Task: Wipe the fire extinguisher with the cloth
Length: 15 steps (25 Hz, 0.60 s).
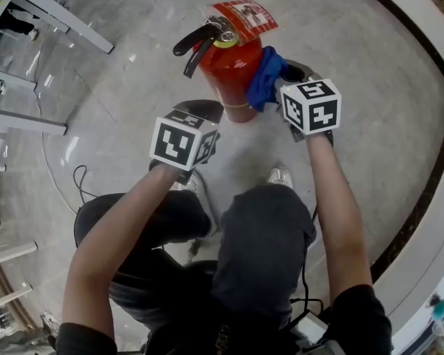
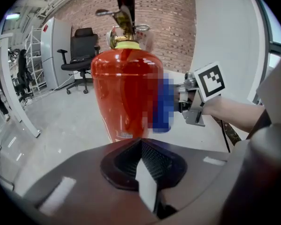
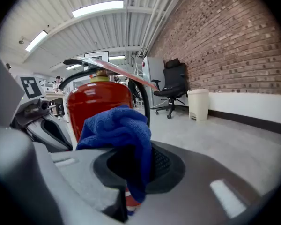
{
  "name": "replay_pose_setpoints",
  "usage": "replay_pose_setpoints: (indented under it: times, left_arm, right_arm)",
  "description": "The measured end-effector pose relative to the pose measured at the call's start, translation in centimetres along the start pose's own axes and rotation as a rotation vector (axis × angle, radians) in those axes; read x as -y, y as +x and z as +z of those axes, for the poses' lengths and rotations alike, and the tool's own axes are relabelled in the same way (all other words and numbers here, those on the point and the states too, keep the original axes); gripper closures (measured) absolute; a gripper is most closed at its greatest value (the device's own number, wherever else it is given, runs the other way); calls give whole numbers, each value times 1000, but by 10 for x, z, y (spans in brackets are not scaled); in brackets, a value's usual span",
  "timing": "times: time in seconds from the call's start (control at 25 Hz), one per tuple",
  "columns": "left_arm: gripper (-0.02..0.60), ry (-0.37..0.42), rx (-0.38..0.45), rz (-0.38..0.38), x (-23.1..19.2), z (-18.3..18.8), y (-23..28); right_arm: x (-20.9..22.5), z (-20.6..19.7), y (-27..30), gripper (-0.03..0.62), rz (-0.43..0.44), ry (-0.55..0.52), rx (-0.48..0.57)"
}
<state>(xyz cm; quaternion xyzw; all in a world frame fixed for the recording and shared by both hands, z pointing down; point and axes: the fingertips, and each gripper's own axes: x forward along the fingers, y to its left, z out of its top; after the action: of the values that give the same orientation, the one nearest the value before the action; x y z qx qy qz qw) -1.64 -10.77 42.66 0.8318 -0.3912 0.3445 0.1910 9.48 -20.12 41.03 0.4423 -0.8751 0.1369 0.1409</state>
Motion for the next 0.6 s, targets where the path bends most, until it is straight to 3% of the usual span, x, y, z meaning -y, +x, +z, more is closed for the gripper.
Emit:
replay_pose_setpoints:
  times: [0.28, 0.6]
  left_arm:
    - [578, -8, -30, 17, -23, -4, 17]
    - [578, -12, -7, 11, -19, -8, 5]
  right_arm:
    - [31, -20, 51, 548, 9, 58, -58]
    - [16, -36, 25, 548, -3, 65, -72]
